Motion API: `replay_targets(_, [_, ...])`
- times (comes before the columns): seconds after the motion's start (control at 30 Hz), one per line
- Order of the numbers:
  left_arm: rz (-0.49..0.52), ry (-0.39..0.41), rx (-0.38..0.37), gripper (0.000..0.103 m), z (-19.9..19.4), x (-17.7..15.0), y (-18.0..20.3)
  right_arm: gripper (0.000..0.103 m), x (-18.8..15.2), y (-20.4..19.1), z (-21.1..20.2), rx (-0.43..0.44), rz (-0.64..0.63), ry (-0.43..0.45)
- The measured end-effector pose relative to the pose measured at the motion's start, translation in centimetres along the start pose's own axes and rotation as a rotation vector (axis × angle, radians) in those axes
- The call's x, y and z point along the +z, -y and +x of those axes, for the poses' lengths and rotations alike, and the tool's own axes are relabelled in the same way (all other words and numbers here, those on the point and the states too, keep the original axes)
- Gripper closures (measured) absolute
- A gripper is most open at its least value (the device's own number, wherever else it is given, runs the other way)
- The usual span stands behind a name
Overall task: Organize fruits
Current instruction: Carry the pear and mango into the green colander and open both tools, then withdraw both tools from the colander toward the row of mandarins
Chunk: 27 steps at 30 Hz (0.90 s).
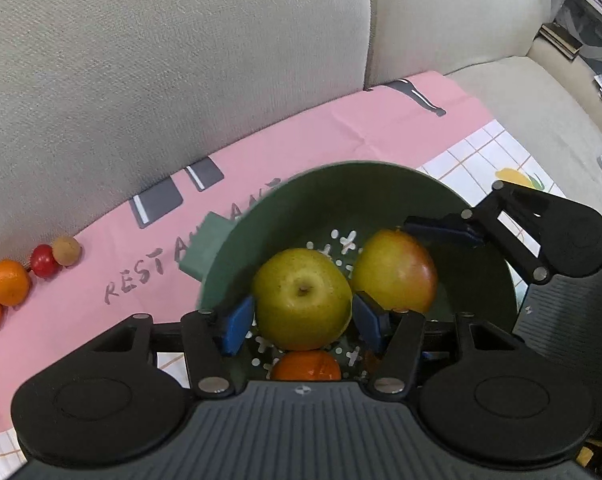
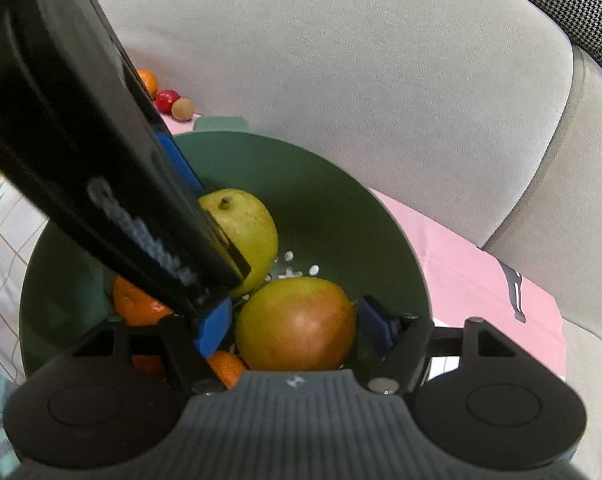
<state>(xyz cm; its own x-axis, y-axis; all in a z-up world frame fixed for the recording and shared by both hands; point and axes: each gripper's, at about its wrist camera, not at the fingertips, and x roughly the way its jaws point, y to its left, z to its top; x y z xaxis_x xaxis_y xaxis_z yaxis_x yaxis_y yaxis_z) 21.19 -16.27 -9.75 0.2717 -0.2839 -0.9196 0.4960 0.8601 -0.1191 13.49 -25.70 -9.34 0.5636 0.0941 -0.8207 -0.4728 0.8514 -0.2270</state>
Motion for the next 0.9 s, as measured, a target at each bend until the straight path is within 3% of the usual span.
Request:
replay_targets(0.23, [0.002,0.025,0.011,0.036,-1.8,-0.6,-0.1,0.02,0.4,0.1,-0.5,-0.004,0.033,0.015])
replay_targets(0.43, [0.025,0.078,0.053,0.036,-4.6,-1.5,0.0,0.014,1.0,0.0,-1.7,-0.015,0.063,0.033])
replay_targets(0.9, [0.046,0.199,0.191,0.036,-11.6,-4.7,-1.0,0.011,2.2,-1.0,-5.3,0.007,0.198,0.083])
